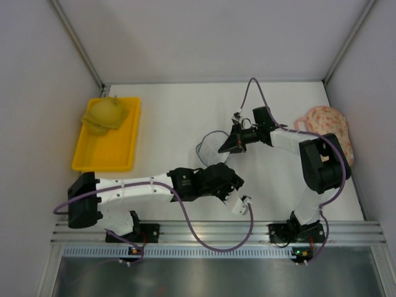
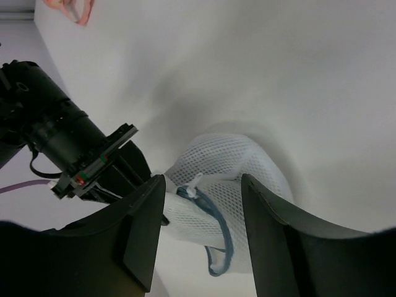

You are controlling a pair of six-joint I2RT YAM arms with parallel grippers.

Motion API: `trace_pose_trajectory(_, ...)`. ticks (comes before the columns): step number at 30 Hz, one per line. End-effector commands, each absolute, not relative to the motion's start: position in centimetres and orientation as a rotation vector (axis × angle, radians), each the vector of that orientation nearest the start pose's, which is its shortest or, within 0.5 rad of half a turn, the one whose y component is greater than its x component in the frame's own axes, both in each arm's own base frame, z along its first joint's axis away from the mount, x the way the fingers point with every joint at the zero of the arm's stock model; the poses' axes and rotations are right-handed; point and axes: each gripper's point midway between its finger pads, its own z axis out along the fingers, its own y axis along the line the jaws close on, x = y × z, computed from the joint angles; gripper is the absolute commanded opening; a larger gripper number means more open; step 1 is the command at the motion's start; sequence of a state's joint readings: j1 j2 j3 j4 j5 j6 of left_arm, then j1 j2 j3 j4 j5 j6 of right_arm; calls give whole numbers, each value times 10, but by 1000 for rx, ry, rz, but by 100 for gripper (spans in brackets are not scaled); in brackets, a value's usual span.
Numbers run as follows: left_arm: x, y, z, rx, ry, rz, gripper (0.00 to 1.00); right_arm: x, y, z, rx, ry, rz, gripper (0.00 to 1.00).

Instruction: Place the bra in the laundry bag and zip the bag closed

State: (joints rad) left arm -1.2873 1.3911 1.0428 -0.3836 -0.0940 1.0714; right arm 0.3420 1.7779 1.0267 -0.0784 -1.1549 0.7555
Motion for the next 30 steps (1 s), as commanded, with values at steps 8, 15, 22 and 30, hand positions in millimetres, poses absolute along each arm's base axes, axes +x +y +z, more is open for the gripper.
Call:
trace_pose_trajectory(8,212,-386,164,1960,934,341,56,269,291,157,-95,2495,1888,0)
trace_pose_trajectory(15,222,-383,139,2013,1001,413,54,267,291,159,-87,2496,1895,0)
trace_pose_trajectory(22,249,-377,152,1919,1120,468,22,265,288,153,-120,2500,1848,0)
trace_pose_trajectory(30,216,-367,168,1905,1200,196,0,280,286,155,-129,2498,1793,0)
